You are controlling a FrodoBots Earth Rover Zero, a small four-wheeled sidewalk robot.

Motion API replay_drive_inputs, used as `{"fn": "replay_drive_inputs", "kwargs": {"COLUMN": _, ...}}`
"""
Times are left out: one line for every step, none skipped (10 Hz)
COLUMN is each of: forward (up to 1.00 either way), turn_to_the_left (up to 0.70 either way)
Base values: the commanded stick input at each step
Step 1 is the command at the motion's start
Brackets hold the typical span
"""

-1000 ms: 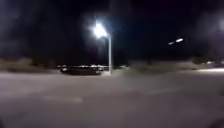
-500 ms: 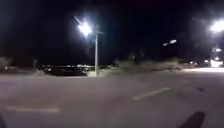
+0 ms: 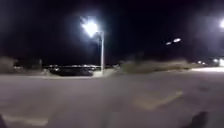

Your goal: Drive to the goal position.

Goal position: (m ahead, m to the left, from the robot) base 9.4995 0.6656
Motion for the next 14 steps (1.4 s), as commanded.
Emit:
{"fn": "replay_drive_inputs", "kwargs": {"forward": 0.70, "turn_to_the_left": 0.27}}
{"fn": "replay_drive_inputs", "kwargs": {"forward": 0.70, "turn_to_the_left": 0.27}}
{"fn": "replay_drive_inputs", "kwargs": {"forward": 0.70, "turn_to_the_left": 0.27}}
{"fn": "replay_drive_inputs", "kwargs": {"forward": 0.70, "turn_to_the_left": 0.27}}
{"fn": "replay_drive_inputs", "kwargs": {"forward": 0.70, "turn_to_the_left": 0.24}}
{"fn": "replay_drive_inputs", "kwargs": {"forward": 0.70, "turn_to_the_left": 0.04}}
{"fn": "replay_drive_inputs", "kwargs": {"forward": 0.70, "turn_to_the_left": 0.00}}
{"fn": "replay_drive_inputs", "kwargs": {"forward": 0.70, "turn_to_the_left": 0.00}}
{"fn": "replay_drive_inputs", "kwargs": {"forward": 0.70, "turn_to_the_left": 0.00}}
{"fn": "replay_drive_inputs", "kwargs": {"forward": 0.70, "turn_to_the_left": 0.00}}
{"fn": "replay_drive_inputs", "kwargs": {"forward": 0.70, "turn_to_the_left": 0.00}}
{"fn": "replay_drive_inputs", "kwargs": {"forward": 0.70, "turn_to_the_left": 0.00}}
{"fn": "replay_drive_inputs", "kwargs": {"forward": 0.70, "turn_to_the_left": -0.06}}
{"fn": "replay_drive_inputs", "kwargs": {"forward": 0.70, "turn_to_the_left": -0.23}}
